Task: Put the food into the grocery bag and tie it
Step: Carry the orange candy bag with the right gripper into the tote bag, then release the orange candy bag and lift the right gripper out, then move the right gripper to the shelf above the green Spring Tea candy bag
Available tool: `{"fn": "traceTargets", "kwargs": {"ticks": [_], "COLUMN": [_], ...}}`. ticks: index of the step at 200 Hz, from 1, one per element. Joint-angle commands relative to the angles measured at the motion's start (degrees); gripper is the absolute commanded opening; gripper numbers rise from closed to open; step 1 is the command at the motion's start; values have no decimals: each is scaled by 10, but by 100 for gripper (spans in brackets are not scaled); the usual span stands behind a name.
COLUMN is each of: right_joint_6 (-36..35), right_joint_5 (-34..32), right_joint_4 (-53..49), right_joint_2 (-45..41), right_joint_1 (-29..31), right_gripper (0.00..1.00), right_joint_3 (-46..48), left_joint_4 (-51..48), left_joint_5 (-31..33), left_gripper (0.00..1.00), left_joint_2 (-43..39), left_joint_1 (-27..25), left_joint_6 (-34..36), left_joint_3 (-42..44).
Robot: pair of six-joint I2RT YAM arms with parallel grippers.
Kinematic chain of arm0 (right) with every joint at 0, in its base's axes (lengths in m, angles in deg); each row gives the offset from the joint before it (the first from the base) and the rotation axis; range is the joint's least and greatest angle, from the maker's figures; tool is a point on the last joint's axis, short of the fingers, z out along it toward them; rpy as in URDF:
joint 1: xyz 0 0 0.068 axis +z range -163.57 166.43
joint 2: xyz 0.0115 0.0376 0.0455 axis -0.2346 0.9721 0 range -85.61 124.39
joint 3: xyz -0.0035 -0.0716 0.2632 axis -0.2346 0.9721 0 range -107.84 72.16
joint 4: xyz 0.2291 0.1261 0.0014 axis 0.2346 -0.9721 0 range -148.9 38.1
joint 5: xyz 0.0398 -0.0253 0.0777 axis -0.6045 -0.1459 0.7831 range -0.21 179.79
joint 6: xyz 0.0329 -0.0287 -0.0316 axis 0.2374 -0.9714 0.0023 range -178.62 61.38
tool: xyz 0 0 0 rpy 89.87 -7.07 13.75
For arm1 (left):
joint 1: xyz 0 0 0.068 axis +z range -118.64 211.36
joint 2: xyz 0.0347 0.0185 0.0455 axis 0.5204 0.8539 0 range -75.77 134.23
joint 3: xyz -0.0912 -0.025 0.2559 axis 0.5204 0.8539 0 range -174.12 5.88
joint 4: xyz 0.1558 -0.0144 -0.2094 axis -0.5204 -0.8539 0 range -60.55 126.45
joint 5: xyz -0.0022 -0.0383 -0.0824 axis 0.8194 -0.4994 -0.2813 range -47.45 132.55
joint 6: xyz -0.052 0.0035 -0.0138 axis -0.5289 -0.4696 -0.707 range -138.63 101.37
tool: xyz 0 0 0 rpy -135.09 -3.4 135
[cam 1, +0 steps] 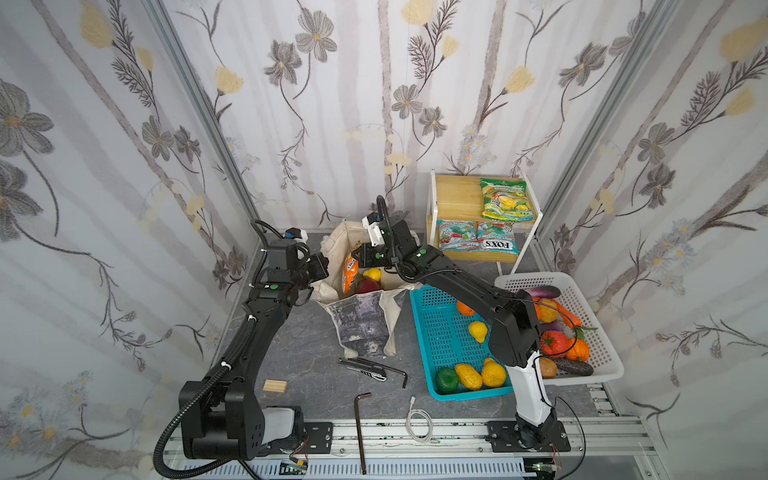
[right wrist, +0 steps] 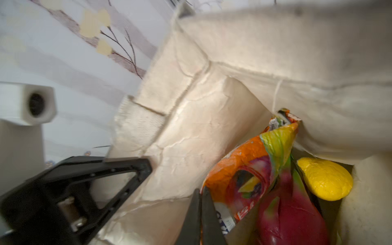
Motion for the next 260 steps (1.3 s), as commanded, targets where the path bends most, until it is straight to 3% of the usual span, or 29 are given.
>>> {"fn": "traceTargets", "kwargs": {"ticks": [1, 59, 82, 91, 103, 135, 181, 229, 260], "right_joint_6": [-17, -31, -42, -50, -53, -47, -18, -142, -147], "right_joint_5": [-83, -264, -264, -246, -233, -234, -360, -403, -354], "right_joint_4": [-15, -43, -62, -64, -61, -52, -81, -74, -81], "right_joint_2": [1, -45, -49, -52, -64, -117, -213, -328, -375], "right_joint_1": [0, 1, 1, 1, 3, 9, 12, -1, -88], "right_gripper": [0, 0, 0, 17, 48, 99, 100, 100, 100], "right_joint_3": [15, 112, 109, 106, 105, 105, 92, 105, 116], "left_joint_4": [13, 13, 13, 13, 13, 13, 13, 13, 14], "left_joint_5": [-2, -3, -2, -4, -1, 3, 4, 4, 4], "left_gripper": [0, 0, 0, 0, 0, 0, 0, 0, 0], "left_joint_2": [-1, -7, -4, -3, -4, -6, -5, -4, -5], "left_joint_1": [0, 0, 0, 0, 0, 0, 0, 0, 0], "left_joint_6": [5, 4, 4, 3, 3, 5, 5, 4, 3], "left_joint_3": [-1, -2, -2, -2, -2, -1, -1, -1, -1]}}
